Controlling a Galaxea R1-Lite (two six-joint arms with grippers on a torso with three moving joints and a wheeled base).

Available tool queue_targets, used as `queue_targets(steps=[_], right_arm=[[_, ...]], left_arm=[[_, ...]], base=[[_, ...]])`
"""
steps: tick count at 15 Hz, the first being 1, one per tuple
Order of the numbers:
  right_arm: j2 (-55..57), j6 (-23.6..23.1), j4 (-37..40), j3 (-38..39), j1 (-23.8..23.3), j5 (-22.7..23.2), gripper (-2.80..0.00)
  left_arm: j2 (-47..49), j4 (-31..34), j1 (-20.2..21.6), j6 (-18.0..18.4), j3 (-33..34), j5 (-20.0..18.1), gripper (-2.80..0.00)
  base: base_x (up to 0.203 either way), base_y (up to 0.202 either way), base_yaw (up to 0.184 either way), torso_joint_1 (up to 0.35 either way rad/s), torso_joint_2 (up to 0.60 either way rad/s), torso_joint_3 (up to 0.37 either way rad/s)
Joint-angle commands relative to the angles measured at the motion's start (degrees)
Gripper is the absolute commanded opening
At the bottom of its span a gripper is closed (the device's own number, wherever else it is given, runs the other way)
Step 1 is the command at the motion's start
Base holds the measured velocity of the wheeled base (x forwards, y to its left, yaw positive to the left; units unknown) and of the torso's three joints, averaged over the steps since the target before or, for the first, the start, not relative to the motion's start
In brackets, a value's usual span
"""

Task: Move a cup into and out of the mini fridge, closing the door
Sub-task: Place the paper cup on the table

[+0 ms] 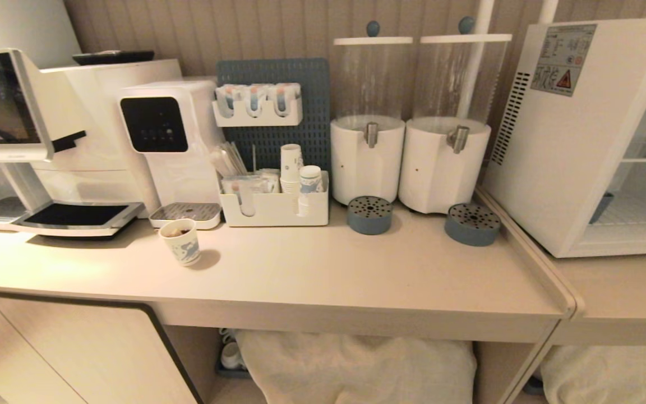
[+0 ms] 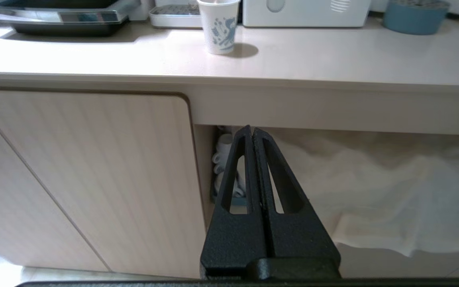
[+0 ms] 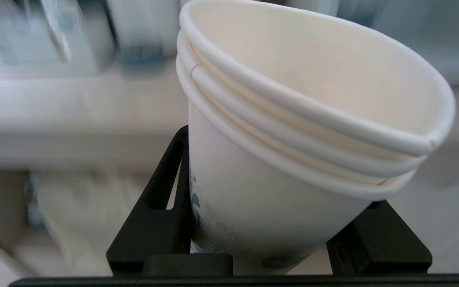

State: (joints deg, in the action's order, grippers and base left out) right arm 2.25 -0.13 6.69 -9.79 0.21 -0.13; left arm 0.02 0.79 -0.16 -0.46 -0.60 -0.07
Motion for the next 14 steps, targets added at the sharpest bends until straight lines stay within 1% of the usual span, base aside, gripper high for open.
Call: queue_targets(steps=[1, 2, 5, 6, 7, 8, 9, 10, 11, 12, 13, 14], right_arm=[[8.6, 0.9, 0.3, -7.0, 0.1, -0.3, -2.8], [14.3, 2.1, 0.2, -10.5, 0.1, -0.9, -2.8], [37.0, 7.3, -2.0, -20.7, 0.1, -2.8, -2.8], [44.8, 8.7, -3.3, -23.6, 0.0, -2.7, -2.8], [52.2, 9.7, -4.7, -26.3, -0.5, -0.9, -2.8], [58.3, 10.1, -6.0, -28.7, -1.5, 2.5, -2.8], [63.6, 9.2, -7.1, -30.8, -4.2, 10.3, -2.8], [68.4, 7.4, -7.8, -32.8, -7.5, 22.4, -2.8], [73.7, 5.0, -8.3, -34.7, -10.4, 33.3, -2.8], [79.3, 1.9, -8.8, -36.1, -12.0, 39.7, -2.8], [84.0, -1.8, -9.5, -37.1, -13.1, 41.5, -2.8], [89.8, -6.0, -11.5, -37.5, -13.4, 41.0, -2.8]], left_arm=[[-0.1, 0.0, 0.2, -0.1, 0.0, 0.0, -2.8], [-0.1, -0.1, 0.2, -0.2, 0.0, 0.0, -2.8], [-0.1, -0.1, 0.2, -0.2, 0.0, 0.0, -2.8], [-0.1, -0.1, 0.2, -0.3, 0.0, 0.0, -2.8], [-0.1, -0.2, 0.2, -0.3, 0.1, 0.0, -2.8], [-0.1, -0.3, 0.2, -0.2, 0.1, 0.0, -2.8], [-0.1, -0.3, 0.2, -0.3, 0.1, 0.0, -2.8], [-0.1, -0.3, 0.2, -0.3, 0.1, 0.0, -2.8], [-0.1, -0.3, 0.2, -0.3, 0.1, 0.0, -2.8], [-0.1, -0.3, 0.2, -0.3, 0.1, 0.0, -2.8], [-0.1, -0.4, 0.2, -0.3, 0.1, 0.0, -2.8], [-0.1, -0.4, 0.2, -0.4, 0.1, 0.0, -2.8]], base=[[0.0, 0.0, 0.0, 0.0, 0.0, 0.0], [0.0, 0.0, 0.0, 0.0, 0.0, 0.0], [0.0, 0.0, 0.0, 0.0, 0.0, 0.0], [0.0, 0.0, 0.0, 0.0, 0.0, 0.0], [0.0, 0.0, 0.0, 0.0, 0.0, 0.0], [0.0, 0.0, 0.0, 0.0, 0.0, 0.0], [0.0, 0.0, 0.0, 0.0, 0.0, 0.0], [0.0, 0.0, 0.0, 0.0, 0.0, 0.0], [0.0, 0.0, 0.0, 0.0, 0.0, 0.0], [0.0, 0.0, 0.0, 0.0, 0.0, 0.0], [0.0, 0.0, 0.0, 0.0, 0.0, 0.0], [0.0, 0.0, 0.0, 0.0, 0.0, 0.0]])
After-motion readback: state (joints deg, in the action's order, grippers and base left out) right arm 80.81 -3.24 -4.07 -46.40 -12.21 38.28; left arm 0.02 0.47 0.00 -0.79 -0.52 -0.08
